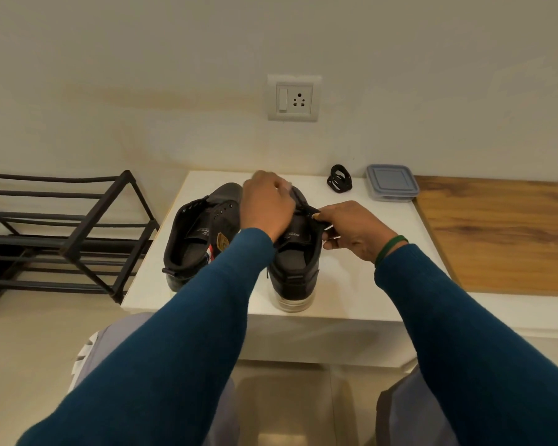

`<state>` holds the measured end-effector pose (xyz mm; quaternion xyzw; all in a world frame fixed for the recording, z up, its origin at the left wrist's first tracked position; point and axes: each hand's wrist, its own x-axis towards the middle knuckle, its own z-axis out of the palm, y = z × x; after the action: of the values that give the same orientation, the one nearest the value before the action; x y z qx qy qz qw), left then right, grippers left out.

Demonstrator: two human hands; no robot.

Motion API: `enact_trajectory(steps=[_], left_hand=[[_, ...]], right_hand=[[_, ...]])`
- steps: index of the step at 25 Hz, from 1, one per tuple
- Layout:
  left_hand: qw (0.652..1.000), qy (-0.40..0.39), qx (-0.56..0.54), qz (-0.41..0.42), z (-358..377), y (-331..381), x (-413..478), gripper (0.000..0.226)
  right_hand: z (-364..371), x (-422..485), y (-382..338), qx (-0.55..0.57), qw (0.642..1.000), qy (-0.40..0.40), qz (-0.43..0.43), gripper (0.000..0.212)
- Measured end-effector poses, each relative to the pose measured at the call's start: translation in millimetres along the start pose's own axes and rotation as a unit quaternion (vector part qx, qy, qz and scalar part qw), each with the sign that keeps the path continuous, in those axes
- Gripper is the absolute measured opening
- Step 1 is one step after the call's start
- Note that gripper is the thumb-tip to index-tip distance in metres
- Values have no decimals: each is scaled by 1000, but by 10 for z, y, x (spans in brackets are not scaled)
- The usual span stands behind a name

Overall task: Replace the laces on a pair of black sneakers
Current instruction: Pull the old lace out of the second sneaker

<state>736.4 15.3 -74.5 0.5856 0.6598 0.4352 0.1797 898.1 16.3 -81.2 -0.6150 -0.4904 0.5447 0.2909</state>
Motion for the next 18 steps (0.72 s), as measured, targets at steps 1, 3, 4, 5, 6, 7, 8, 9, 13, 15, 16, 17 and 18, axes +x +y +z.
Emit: enact_trajectory(steps=[1, 3, 4, 5, 6, 7, 8, 9, 13, 15, 16, 17, 18], left_hand=[[990, 78, -95, -64, -54, -14, 45, 17], [983, 128, -78, -109, -145, -97, 136, 26], [994, 77, 12, -75, -155, -119, 139, 37], [993, 0, 116, -16, -126, -122, 104, 44], [975, -74, 207, 44, -67, -103, 40, 44], [948, -132, 275, 94, 15, -76, -28, 39], [921, -171, 325, 127, 93, -52, -73, 34], [912, -182, 341, 139, 143, -31, -91, 29], [998, 41, -37, -19, -5, 21, -17, 22], [980, 141, -110, -83, -129, -53, 58, 23], [987, 139, -36, -71, -171, -83, 73, 27], [994, 87, 53, -32, -185, -103, 68, 37], [991, 11, 130, 17, -154, -103, 45, 46]], right_hand=[[-3, 2, 1, 0, 1000, 1, 1, 19], [4, 13, 13, 0, 1000, 4, -3, 18], [7, 13, 21, -2, 1000, 6, -6, 19], [11, 8, 25, -7, 1000, 7, -12, 20], [16, 0, 24, -14, 1000, 6, -21, 21], [16, -7, 23, -22, 999, 5, -29, 22], [13, -13, 21, -29, 999, 6, -35, 23], [12, -21, 17, -33, 999, 7, -40, 24], [18, -52, -4, -39, 998, -3, -44, 22], [13, -52, 0, -40, 998, -5, -47, 21], [10, -51, 8, -40, 998, -6, -49, 22], [5, -53, 15, -41, 998, -8, -52, 22], [0, -54, 19, -43, 998, -10, -55, 22]])
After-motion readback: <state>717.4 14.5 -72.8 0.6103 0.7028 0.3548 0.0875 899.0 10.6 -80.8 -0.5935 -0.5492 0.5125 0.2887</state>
